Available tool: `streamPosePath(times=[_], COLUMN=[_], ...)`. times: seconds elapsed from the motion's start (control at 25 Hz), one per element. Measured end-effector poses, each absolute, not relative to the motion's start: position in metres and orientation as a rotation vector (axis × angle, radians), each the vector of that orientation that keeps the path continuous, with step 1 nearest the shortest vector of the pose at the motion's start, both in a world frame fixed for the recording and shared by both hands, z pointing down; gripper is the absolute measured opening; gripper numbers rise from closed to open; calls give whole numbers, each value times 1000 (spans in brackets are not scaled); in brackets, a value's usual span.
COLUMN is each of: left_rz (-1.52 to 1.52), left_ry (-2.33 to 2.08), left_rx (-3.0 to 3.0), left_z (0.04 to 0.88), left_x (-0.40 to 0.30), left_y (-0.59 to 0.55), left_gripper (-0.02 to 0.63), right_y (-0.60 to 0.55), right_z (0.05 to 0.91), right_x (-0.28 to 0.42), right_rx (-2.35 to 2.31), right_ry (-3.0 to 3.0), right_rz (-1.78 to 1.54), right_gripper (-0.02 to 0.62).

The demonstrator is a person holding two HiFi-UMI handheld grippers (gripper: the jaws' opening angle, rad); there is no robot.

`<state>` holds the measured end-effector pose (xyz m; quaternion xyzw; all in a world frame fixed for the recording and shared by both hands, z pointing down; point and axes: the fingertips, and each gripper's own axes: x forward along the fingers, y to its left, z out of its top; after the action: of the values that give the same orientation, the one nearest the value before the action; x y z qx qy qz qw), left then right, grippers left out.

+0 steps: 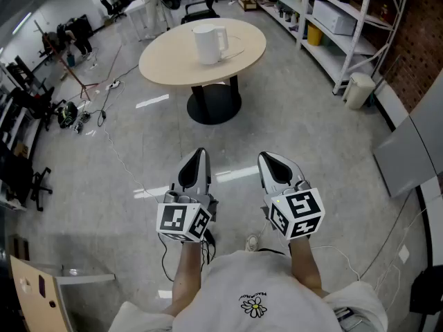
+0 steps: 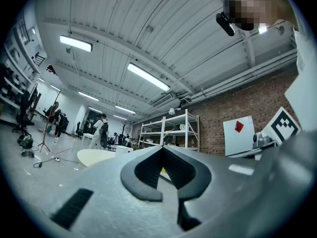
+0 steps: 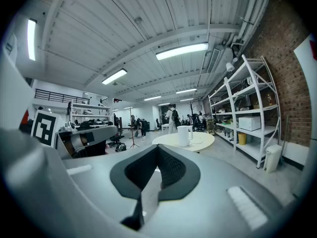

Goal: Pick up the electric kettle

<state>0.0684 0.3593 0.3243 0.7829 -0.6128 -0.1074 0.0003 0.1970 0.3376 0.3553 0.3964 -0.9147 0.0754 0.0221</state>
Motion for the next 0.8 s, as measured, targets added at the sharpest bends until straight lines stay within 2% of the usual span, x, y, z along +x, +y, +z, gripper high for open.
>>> streamPosePath(times=[0.6,0.8], left_rz=[-313,-285], left_ry=[-1953,-1980], left_rx=[2470,2455], left_z=[333,337], left_x=[68,60], left_y=[343,333], left_gripper=[0,0], right_y=[322,316], right_z=[365,378], right_x=[204,205], right_rx=[1217,1212], right_ry=[-2863,-2870], right_rz=[188,280], right_gripper=[6,6])
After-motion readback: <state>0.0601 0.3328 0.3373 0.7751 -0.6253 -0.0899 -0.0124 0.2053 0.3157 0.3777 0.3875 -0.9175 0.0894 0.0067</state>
